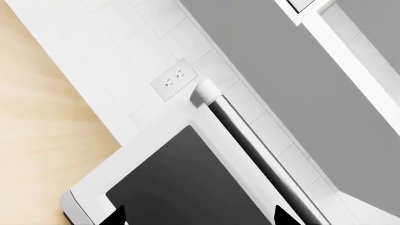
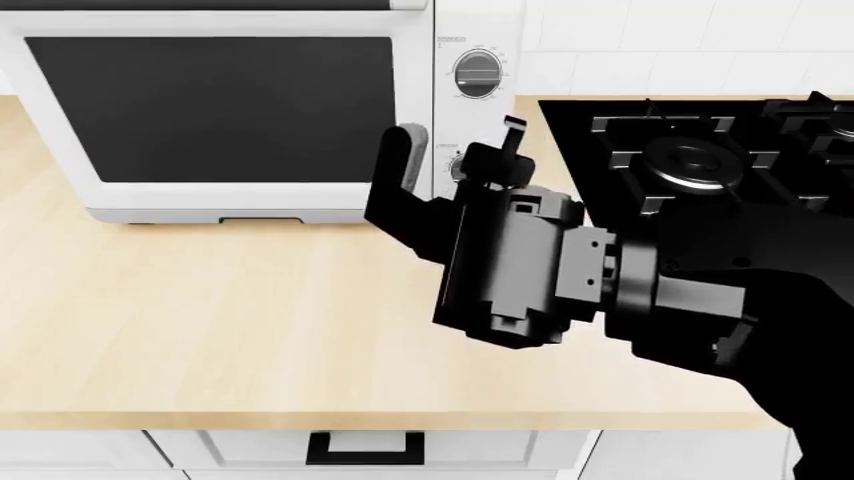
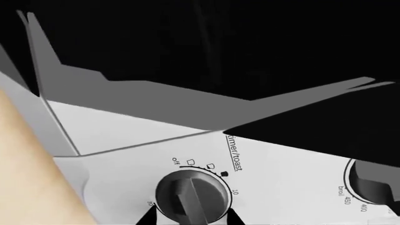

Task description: Turn on the toaster oven by setting the timer.

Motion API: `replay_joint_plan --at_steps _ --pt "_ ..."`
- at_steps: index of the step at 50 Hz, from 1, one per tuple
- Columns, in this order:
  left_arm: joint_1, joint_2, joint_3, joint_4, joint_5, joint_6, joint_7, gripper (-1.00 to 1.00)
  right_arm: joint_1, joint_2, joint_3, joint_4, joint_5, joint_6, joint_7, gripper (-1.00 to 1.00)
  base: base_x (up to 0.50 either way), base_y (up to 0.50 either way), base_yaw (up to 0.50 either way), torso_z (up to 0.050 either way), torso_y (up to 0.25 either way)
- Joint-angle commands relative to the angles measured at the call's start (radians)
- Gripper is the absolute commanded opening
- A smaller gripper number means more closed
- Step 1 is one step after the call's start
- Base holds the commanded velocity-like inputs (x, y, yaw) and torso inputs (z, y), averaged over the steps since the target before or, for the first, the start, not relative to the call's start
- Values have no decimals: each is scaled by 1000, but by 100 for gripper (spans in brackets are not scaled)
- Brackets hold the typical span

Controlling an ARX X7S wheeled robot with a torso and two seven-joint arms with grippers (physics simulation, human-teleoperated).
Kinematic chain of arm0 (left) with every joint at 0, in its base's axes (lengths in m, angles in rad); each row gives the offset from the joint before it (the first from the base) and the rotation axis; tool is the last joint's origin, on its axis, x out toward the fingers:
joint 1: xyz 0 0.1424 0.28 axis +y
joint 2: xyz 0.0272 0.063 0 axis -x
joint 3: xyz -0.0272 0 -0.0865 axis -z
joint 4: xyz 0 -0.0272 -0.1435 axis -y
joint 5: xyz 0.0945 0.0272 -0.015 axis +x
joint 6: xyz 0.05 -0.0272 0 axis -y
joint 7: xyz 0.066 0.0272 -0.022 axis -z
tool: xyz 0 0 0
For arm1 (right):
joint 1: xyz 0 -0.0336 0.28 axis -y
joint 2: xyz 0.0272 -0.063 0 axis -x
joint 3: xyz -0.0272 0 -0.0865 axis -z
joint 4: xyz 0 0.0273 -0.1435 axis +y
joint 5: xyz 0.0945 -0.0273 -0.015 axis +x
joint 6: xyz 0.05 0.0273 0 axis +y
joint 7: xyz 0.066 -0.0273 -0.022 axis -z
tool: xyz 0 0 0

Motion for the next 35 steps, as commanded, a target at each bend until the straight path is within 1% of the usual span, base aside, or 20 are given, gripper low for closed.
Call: replay_joint_plan --at_steps 1,12,35 --pt "6 -3 2 2 -3 4 -1 100 -10 0 0 -4 8 -3 -13 -100 0 0 0 0 0" --pt "13 -1 6 0 4 8 6 100 -12 -1 1 0 -2 -14 -19 -100 1 0 1 0 0" --pt "12 4 26 -4 17 16 9 100 -63 42 121 -2 53 -87 72 -100 1 0 1 0 0"
